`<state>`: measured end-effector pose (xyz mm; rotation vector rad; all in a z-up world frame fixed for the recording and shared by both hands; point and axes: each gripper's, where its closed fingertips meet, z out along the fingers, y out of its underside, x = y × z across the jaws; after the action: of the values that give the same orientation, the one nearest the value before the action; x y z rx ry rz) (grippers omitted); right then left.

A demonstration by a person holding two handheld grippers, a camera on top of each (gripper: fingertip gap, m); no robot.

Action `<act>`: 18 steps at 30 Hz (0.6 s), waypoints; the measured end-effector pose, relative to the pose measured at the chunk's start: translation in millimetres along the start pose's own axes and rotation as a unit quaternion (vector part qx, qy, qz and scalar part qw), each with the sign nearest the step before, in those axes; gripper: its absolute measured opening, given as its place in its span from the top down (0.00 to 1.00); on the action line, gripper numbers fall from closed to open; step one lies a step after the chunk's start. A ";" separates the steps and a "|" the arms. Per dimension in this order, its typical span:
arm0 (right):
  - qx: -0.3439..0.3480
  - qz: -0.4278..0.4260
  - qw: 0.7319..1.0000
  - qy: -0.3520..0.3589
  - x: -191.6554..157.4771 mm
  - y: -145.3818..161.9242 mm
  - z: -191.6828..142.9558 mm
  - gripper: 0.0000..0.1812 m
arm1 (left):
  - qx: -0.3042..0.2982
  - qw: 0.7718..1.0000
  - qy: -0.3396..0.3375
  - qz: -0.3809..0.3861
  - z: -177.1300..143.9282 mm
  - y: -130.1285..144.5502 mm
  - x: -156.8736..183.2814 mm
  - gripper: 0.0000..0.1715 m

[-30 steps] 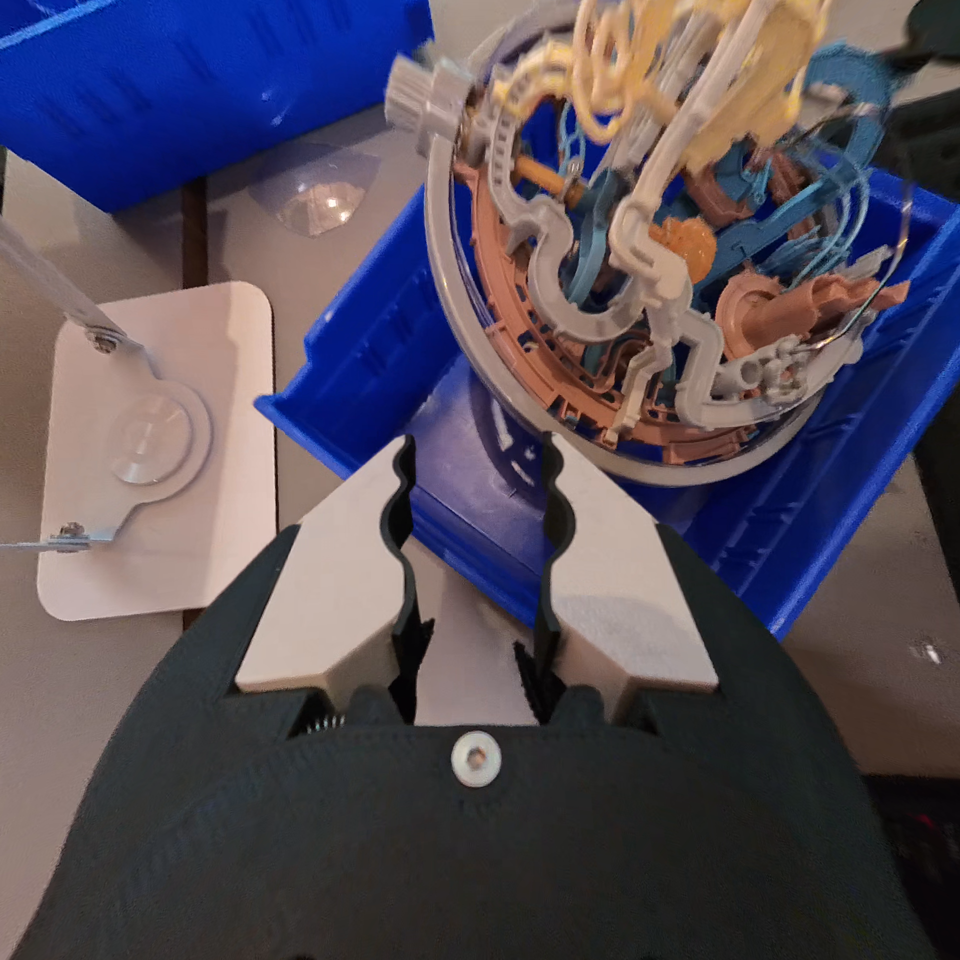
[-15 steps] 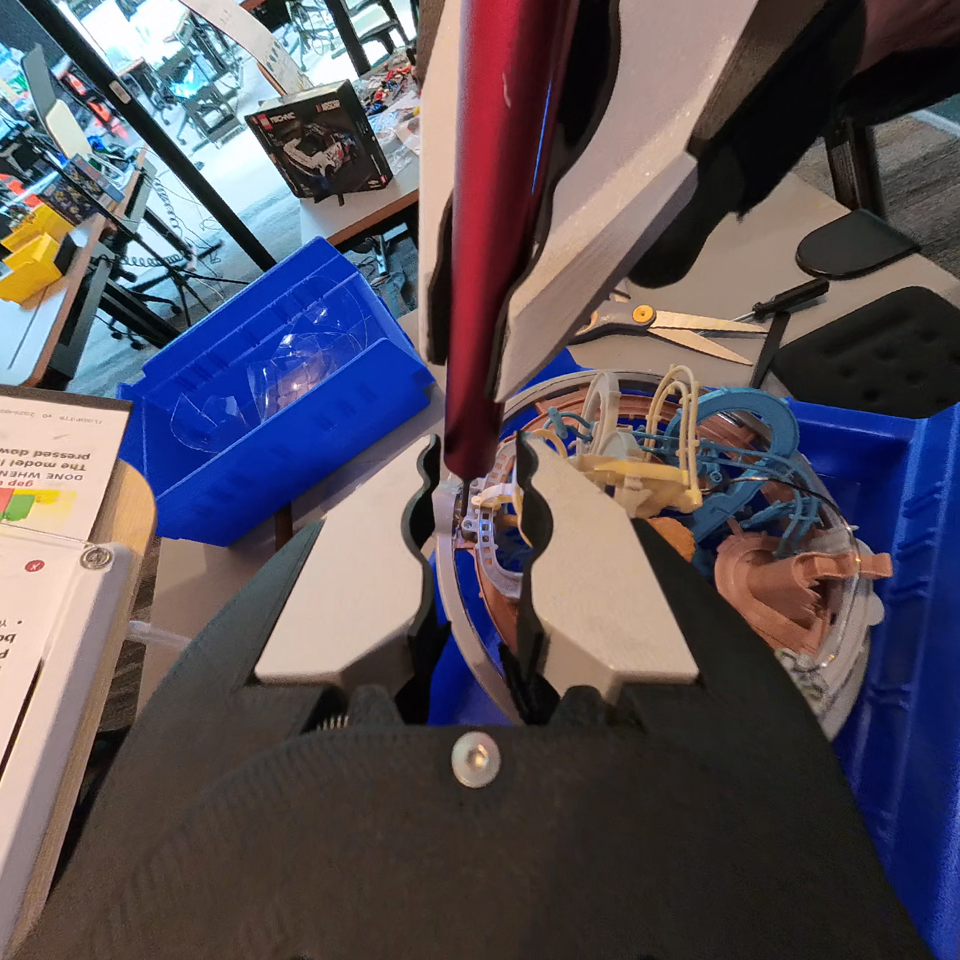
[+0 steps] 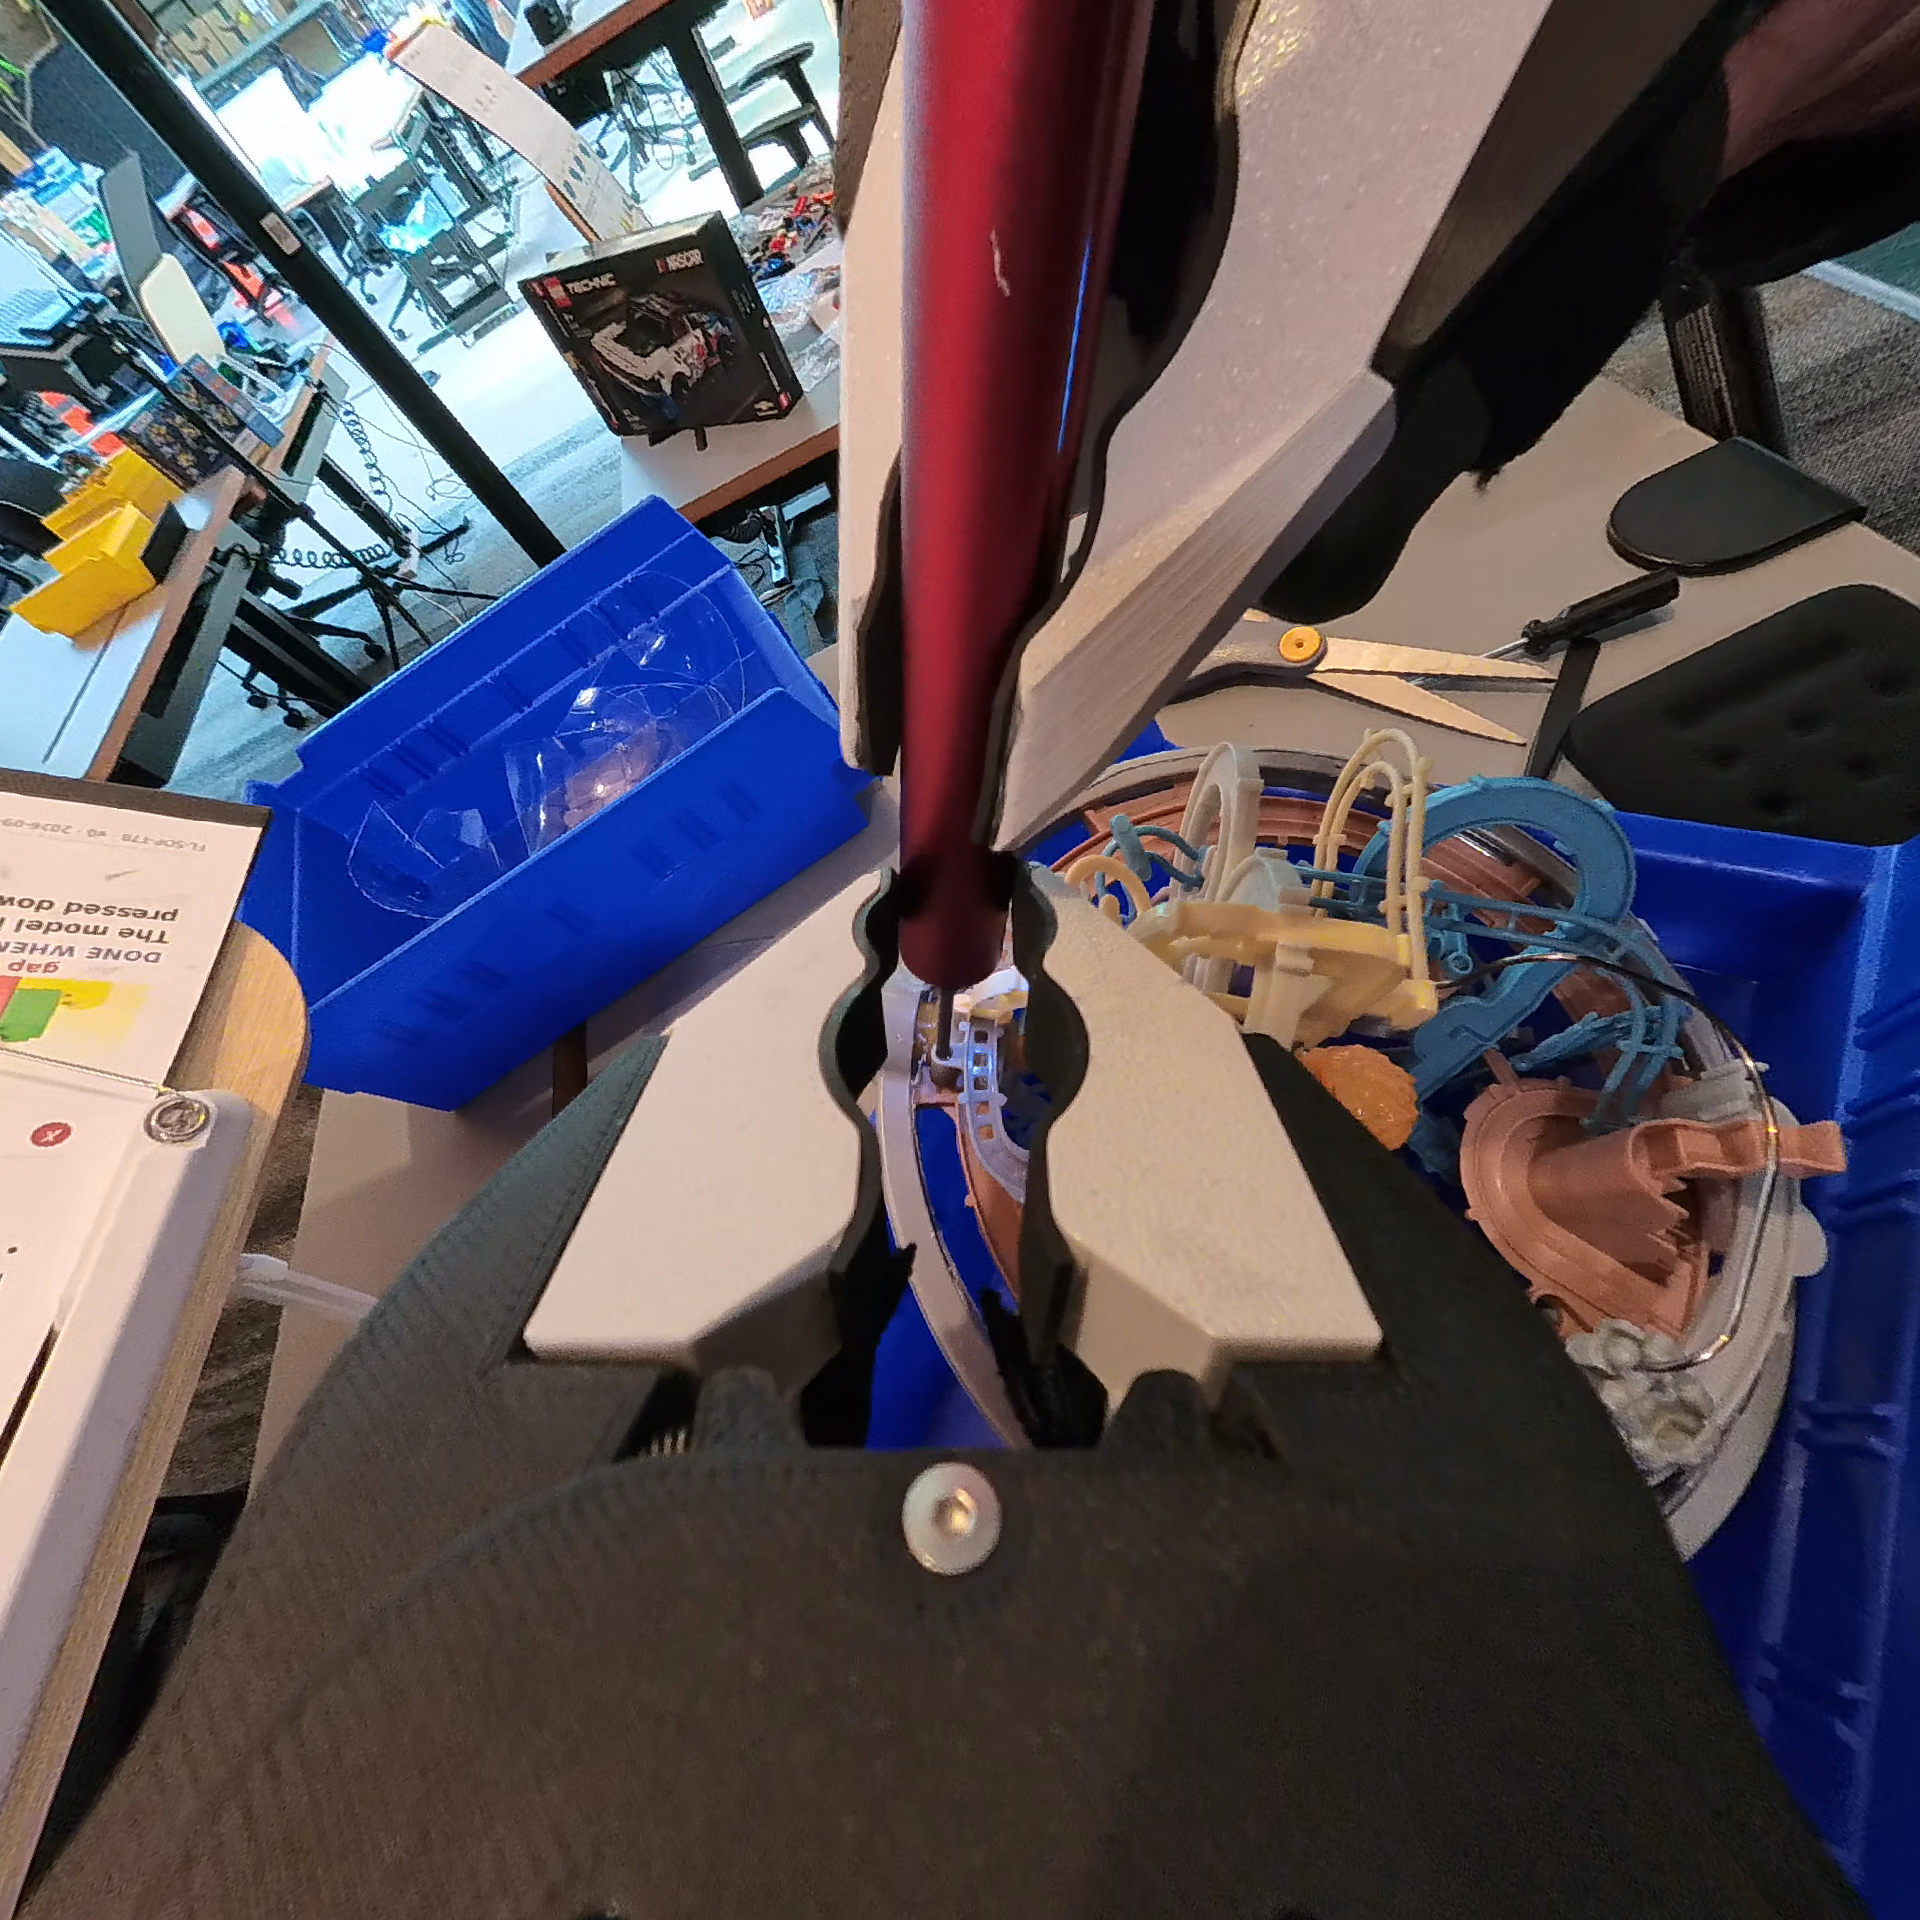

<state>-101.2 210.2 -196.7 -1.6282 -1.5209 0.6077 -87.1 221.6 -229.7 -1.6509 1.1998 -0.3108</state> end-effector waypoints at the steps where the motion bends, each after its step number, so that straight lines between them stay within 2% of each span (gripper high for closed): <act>1: -0.001 0.000 1.000 0.000 -0.2 0.4 0.3 0.90 | 0.000 1.000 0.000 0.000 0.2 0.5 0.1 0.88; 18: -0.041 -0.030 0.999 0.000 -2.0 -1.5 5.1 0.89 | 0.021 1.000 0.002 -0.017 -1.0 1.3 -0.9 0.89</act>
<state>-106.5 209.4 -198.7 -1.6373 -1.6061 0.5195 -88.9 221.8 -230.0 -1.6362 1.1609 -0.3590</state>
